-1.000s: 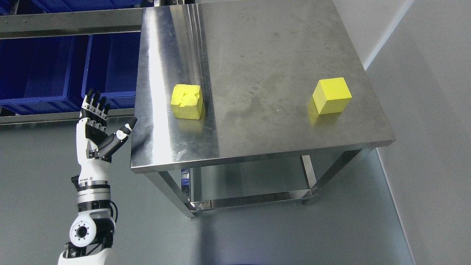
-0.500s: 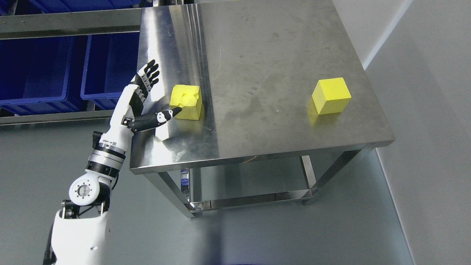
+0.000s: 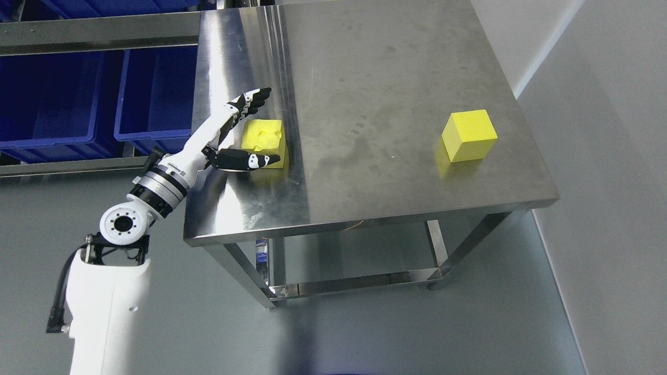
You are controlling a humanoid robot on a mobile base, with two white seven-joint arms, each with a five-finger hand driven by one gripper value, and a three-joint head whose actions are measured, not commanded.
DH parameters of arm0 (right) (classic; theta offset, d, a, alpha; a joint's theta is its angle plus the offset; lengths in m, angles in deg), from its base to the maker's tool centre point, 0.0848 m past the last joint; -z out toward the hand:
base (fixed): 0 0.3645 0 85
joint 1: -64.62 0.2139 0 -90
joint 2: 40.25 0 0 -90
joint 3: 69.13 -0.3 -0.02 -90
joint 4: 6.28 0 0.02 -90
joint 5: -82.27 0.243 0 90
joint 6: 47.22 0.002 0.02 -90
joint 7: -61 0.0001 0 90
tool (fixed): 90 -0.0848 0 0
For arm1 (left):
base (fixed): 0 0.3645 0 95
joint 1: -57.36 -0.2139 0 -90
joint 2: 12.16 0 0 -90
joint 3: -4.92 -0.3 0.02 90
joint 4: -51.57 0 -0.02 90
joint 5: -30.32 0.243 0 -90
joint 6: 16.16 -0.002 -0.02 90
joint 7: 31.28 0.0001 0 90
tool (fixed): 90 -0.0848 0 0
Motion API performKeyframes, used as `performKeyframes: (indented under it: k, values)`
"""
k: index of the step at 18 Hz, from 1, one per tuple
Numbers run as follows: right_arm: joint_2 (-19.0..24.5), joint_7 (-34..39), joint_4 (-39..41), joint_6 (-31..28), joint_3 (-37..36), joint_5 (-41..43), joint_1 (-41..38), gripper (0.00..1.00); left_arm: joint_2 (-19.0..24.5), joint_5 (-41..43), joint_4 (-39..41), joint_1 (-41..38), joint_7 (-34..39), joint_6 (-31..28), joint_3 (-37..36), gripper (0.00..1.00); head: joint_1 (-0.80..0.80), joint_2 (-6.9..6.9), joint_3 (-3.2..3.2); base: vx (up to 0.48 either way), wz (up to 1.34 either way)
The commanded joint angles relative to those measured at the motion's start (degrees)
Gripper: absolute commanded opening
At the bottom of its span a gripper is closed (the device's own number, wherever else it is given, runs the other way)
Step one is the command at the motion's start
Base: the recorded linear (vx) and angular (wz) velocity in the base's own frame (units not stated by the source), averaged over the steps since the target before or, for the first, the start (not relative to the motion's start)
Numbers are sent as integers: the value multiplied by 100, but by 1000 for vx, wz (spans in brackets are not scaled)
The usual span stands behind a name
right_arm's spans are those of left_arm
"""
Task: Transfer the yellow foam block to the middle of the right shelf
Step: 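Close the left hand around the yellow foam cube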
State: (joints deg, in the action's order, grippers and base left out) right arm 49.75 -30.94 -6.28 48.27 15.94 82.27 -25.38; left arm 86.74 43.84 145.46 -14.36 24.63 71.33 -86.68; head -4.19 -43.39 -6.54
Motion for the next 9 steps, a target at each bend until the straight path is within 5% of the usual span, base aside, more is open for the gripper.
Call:
performKeyframes:
  k: [1, 5, 7, 9]
  values:
    - [-100, 1, 100, -4, 1, -9, -70, 100, 753, 554, -266, 307, -308, 5, -868, 57, 0, 0, 0, 0, 0]
    - [-100, 1, 100, -4, 0, -9, -70, 100, 744, 528, -406, 570, -581, 5, -1210, 51, 0, 0, 0, 0, 0]
    - [-100, 1, 100, -4, 1, -9, -70, 100, 744, 563, -485, 702, -555, -30, -1334, 22, 0, 0, 0, 0, 0]
    - [-100, 1, 100, -4, -8, -9, -70, 100, 683, 563, -494, 703, -546, -39, -1325, 11, 0, 0, 0, 0, 0]
